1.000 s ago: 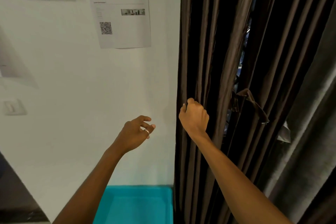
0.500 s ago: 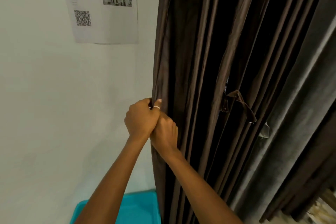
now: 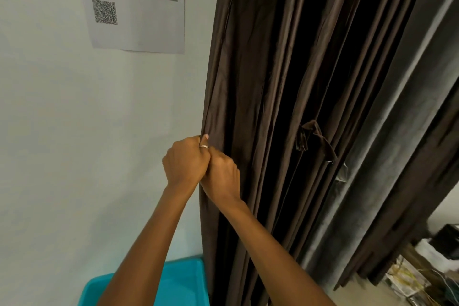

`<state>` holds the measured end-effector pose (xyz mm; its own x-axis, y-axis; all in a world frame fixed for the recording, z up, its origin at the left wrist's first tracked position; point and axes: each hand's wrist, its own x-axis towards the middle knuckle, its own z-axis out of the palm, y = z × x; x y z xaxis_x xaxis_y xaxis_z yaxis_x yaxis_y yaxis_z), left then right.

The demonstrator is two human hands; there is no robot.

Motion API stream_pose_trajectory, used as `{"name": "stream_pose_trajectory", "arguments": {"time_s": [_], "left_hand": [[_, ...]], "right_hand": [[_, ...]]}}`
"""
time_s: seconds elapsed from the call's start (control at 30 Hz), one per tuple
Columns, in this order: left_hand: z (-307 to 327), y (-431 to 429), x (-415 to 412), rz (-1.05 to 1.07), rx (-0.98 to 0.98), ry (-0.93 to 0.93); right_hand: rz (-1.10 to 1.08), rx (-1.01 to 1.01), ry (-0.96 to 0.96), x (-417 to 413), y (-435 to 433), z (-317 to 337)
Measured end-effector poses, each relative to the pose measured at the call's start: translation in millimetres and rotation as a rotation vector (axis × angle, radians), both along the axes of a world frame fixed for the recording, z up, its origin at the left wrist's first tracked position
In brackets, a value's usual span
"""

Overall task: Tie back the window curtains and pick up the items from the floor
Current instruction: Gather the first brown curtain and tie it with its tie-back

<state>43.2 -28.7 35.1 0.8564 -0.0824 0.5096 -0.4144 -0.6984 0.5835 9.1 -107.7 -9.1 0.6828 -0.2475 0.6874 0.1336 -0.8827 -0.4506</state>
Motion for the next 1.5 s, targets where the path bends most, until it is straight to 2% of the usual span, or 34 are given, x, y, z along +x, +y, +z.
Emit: {"name": "stream_pose_trajectory", "arguments": {"time_s": [0.13,0.23,0.3,0.4,0.57,0.67,0.93,1.1,1.27,1.5], "left_hand": [[0,-4,-2,0.009,0.004,-0.035],[-2,-6,-2,0.028,-0.006,-0.029],[-3,-9,-3,0.037,-0.004,-0.033],[-4,-15,-4,0.041,0.001,-0.039],[-7,-21,-5,0.076,0.005,-0.063],[-6,-7,0,0.139,-0.004,-0.064],[-7,-22,-9,0.185,0.018,-0.041],[-8,-51,-28,0.177,0.026,-0.044],[-5,-87,-52,0.135,0.034,-0.037],[-9,-109,-67,0.041,-0.098,-0.018]], "right_hand": [[0.117,0.071,-0.010,-18,-25,6],[-0.065,0.168,-0.243,-38,-55,14],[-0.206,0.243,-0.328,-48,-76,22],[-0.315,0.258,-0.238,-49,-97,33],[-0.336,0.108,-0.097,-40,-136,39],[-0.388,0.133,-0.045,-43,-175,43],[-0.364,0.011,-0.093,-55,-216,36],[-0.222,-0.029,-0.199,-65,-196,21],[0.020,0.000,-0.190,-58,-162,16],[0.233,0.102,-0.164,-54,-136,9]]}}
